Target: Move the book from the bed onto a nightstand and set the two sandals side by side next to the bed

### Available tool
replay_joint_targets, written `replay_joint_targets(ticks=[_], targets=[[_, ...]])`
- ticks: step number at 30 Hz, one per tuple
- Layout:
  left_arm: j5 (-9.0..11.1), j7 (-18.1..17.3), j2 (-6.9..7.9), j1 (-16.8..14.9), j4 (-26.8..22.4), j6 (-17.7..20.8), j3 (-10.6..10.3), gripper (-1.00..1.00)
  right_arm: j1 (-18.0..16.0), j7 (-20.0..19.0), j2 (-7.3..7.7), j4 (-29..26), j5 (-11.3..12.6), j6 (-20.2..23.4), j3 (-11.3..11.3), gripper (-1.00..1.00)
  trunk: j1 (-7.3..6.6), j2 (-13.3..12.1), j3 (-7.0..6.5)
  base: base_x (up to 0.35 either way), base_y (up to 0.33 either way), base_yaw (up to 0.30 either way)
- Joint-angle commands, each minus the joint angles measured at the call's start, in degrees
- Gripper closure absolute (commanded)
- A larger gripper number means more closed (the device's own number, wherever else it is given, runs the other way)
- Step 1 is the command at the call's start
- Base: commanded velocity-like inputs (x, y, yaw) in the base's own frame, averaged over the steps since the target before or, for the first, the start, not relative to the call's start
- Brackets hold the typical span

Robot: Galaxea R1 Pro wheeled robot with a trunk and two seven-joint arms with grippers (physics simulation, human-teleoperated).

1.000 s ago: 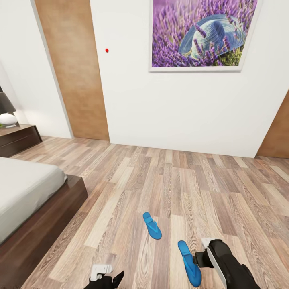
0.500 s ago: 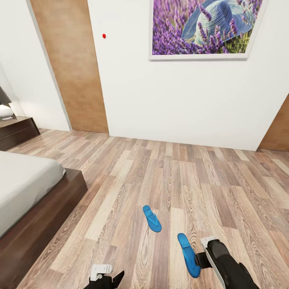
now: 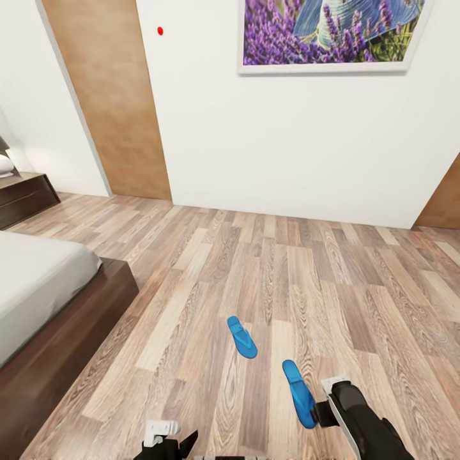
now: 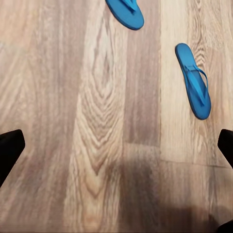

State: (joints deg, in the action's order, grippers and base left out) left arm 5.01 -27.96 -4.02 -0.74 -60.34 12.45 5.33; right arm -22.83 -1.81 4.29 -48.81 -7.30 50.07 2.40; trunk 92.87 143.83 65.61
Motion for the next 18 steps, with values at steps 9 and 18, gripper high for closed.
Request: replay_joint_targets(ticks=[9, 18], targets=[[0.57, -0.55, 0.02, -0.02, -0.3, 0.67, 0.25, -1.0, -0.02, -0.17, 0.02, -0.06, -0.43, 0.22, 0.23, -1.0, 0.17, 0.12, 1.61, 0.0, 0.0, 0.0], [0.86, -1.21, 0.93, -0.01, -16.4, 6.52, 0.3, -1.0, -0.03, -0.21, 0.09, -0.06, -0.43, 0.27, 0.24, -1.0, 0.17, 0.12, 1.61, 0.0, 0.0, 0.0]])
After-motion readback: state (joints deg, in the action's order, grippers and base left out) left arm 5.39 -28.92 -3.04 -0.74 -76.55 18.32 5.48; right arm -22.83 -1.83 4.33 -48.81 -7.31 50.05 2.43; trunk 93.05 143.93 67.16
